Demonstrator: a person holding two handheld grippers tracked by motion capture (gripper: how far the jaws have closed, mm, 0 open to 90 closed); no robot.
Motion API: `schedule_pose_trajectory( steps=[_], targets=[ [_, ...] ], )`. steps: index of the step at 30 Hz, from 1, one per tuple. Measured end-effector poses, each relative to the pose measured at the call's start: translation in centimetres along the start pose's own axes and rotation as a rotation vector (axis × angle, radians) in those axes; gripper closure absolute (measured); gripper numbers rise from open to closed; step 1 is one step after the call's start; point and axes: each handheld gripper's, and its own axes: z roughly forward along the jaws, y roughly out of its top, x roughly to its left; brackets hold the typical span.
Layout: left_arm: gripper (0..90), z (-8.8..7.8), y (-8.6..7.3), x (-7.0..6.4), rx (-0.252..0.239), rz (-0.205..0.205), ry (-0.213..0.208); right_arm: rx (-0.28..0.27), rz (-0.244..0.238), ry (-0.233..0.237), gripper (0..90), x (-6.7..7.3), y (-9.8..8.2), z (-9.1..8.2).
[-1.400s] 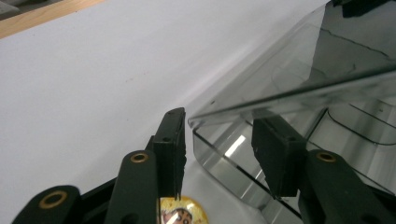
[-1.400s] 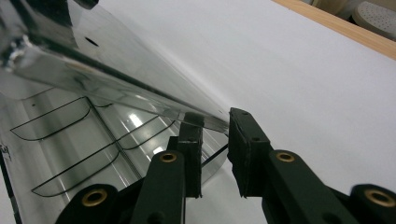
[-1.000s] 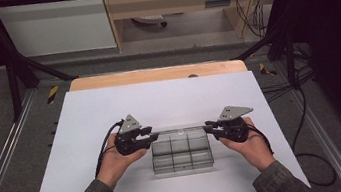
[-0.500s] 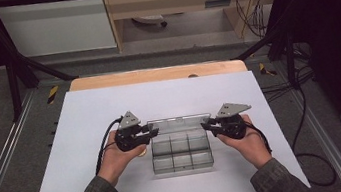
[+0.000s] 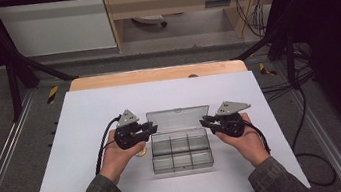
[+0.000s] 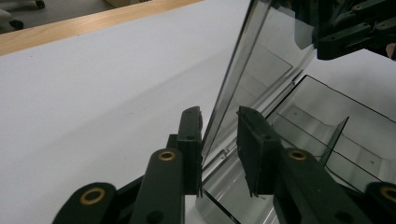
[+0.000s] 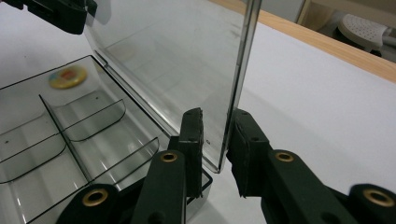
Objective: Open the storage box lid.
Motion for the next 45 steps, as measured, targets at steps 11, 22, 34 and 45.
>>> schedule_pose_trajectory(
  steps=[11,22,34,45],
  targets=[
    [72.3,0.2,-0.1,0.3,-0.018,-0.011,0.01,-0.018,0.012,-0.011,74.9,-0.2,-0.1,0.4],
    [73.9,0.5,-0.1,0.5,-0.031,-0.025,0.016,-0.03,0.036,-0.019,73.3,-0.4,-0.2,0.8],
    [73.6,0.9,-0.2,0.9,-0.05,-0.038,0.024,-0.043,0.06,-0.027,69.4,-0.5,-0.3,1.4],
    [73.0,1.3,-0.3,1.2,-0.061,-0.052,0.025,-0.05,0.074,-0.047,65.6,-0.5,-0.3,1.9]
  ],
)
